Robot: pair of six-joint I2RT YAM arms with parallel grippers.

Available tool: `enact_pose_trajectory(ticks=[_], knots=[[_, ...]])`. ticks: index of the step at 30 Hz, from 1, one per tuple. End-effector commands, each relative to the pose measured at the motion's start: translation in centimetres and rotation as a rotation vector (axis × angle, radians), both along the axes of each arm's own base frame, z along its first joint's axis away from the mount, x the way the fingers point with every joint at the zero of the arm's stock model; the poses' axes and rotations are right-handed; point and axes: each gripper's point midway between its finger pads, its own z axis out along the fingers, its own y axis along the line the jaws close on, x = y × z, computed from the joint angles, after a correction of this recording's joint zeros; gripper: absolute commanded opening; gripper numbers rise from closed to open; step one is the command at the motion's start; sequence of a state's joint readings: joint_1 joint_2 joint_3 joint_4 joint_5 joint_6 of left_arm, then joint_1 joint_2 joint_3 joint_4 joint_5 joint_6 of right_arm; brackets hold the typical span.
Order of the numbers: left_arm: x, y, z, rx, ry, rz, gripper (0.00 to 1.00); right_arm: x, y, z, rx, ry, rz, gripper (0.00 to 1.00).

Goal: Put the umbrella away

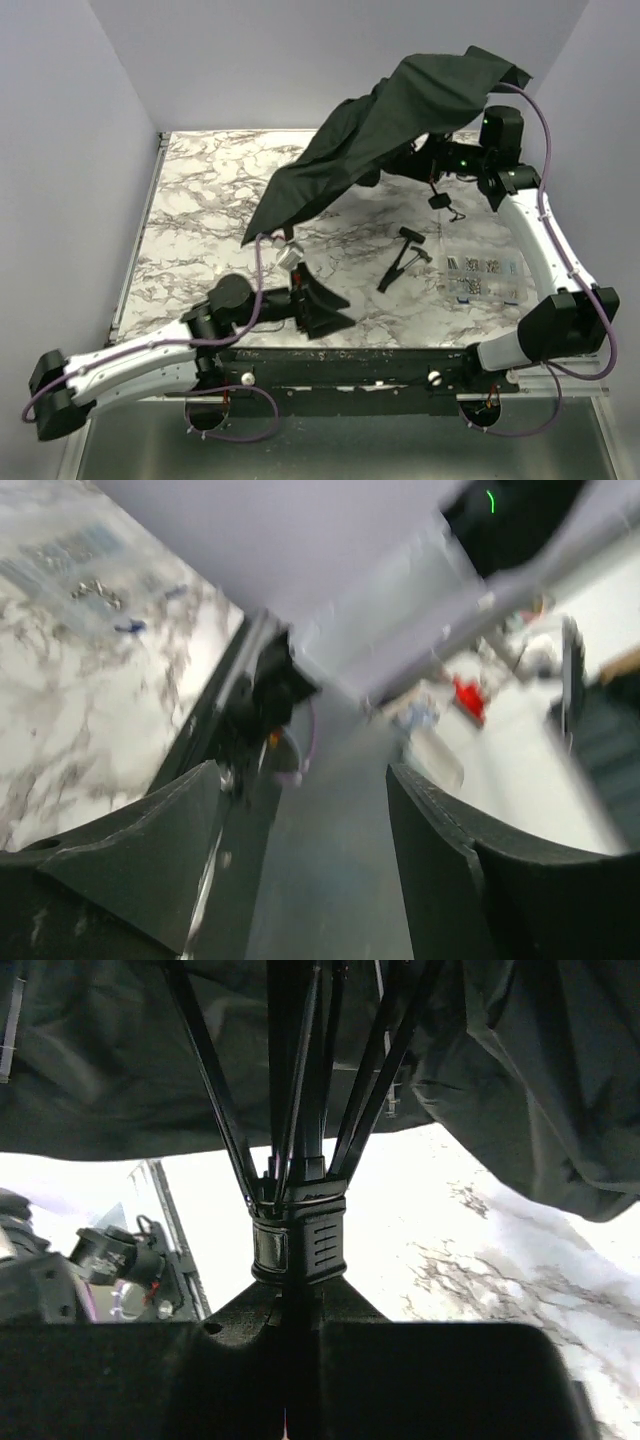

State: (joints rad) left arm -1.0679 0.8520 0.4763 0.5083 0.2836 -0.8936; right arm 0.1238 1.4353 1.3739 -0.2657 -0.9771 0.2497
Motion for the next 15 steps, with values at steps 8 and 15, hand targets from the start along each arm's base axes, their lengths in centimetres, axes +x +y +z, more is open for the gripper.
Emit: enact_pose_trajectory(ticks=[8, 15], knots=[[-4.0, 14.5, 5.0, 0.279, -0.610, 0.106, 0.99, -1.0, -1.1, -1.3, -0.289, -0.176, 0.226, 0.00], [1.2, 16.6, 9.3, 0.341, -0.603, 0.424, 0.99, -3.7, 1.9, -2.1, -0.474, -0.290, 0.392, 0.00]])
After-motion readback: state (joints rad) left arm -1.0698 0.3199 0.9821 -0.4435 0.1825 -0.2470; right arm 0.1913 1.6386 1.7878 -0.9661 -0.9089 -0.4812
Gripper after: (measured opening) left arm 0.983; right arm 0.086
